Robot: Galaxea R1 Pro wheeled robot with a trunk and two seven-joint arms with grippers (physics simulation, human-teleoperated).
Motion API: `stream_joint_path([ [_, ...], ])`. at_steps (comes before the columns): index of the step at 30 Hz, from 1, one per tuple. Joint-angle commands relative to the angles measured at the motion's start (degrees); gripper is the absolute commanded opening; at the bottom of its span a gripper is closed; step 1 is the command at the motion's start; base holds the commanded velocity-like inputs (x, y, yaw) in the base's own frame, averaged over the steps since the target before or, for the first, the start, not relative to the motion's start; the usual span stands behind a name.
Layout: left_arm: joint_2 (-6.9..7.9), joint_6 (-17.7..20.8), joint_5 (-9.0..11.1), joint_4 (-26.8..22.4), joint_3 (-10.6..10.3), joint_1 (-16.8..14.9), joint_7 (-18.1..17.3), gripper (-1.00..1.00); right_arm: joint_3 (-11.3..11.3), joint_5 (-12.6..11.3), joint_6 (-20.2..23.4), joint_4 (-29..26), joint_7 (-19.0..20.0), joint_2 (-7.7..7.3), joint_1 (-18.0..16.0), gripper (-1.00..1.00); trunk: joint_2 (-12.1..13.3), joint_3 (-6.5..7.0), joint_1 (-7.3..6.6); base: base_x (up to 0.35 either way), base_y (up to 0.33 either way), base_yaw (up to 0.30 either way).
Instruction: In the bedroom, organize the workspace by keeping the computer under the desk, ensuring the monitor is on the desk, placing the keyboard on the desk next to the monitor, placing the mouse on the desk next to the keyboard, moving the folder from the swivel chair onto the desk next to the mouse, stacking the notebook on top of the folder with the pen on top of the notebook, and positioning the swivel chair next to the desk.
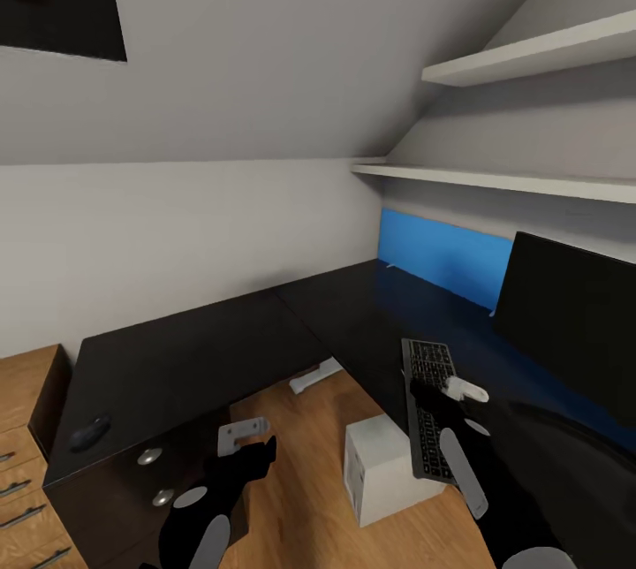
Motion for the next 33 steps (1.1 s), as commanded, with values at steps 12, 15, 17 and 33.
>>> stream_joint_path([
  [12, 0.02, 0.1, 0.6, -0.1, -0.1, 0.0, 0.5, 1.00, 0.0, -0.6, 0.2, -0.6, -0.5, 1.38, 1.4, 1.00, 0.0, 0.01, 0.00, -0.208, 0.149, -0.019],
  [15, 0.02, 0.1, 0.7, -0.1, -0.1, 0.0, 0.5, 1.00, 0.0, -0.6, 0.1, -0.6, -0.5, 1.37, 1.4, 1.00, 0.0, 0.16, 0.00, -0.261, 0.223, -0.130],
  [17, 0.02, 0.1, 0.7, -0.1, -0.1, 0.0, 0.5, 1.00, 0.0, -0.7, 0.1, -0.5, -0.5, 1.35, 1.4, 1.00, 0.0, 0.27, 0.00, -0.253, 0.224, -0.159],
  [33, 0.02, 0.2, 0.7, -0.1, -0.1, 0.0, 0.5, 1.00, 0.0, -0.7, 0.0, -0.4, -0.5, 1.42, 1.4, 1.00, 0.0, 1.11, 0.00, -0.136, 0.132, -0.178],
])
